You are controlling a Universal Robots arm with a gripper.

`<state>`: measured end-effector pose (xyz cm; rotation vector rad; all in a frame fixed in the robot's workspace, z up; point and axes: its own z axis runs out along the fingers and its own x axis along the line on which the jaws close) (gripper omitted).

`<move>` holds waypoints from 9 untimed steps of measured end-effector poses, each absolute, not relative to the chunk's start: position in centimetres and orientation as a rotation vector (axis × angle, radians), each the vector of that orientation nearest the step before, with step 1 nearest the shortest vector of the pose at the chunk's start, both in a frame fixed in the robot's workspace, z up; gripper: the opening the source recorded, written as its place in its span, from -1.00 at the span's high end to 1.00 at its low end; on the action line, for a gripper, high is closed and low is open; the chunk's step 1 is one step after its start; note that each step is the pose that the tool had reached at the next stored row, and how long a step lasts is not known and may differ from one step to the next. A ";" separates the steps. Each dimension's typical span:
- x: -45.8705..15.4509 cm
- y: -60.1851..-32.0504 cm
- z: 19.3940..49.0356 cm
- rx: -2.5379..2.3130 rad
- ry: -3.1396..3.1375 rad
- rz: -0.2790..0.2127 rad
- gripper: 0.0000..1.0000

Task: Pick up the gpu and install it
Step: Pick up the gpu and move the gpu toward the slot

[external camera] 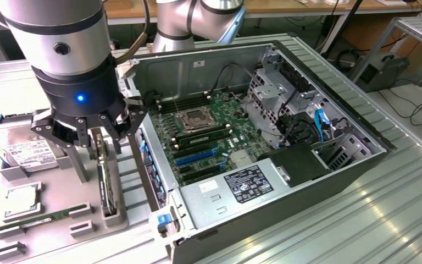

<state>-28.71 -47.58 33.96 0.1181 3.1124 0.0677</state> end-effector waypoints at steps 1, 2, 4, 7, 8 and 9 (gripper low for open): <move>-29.0 -47.5 33.6 0.118 3.112 0.068 0.15; -29.1 -47.4 33.4 0.118 3.113 0.068 0.15; -29.5 -47.3 32.8 0.118 3.113 0.068 0.15; -30.3 -47.1 31.7 0.118 3.112 0.068 0.15; -30.4 -46.9 31.0 0.118 3.112 0.068 0.15; -30.6 -46.6 30.0 0.118 3.112 0.067 0.15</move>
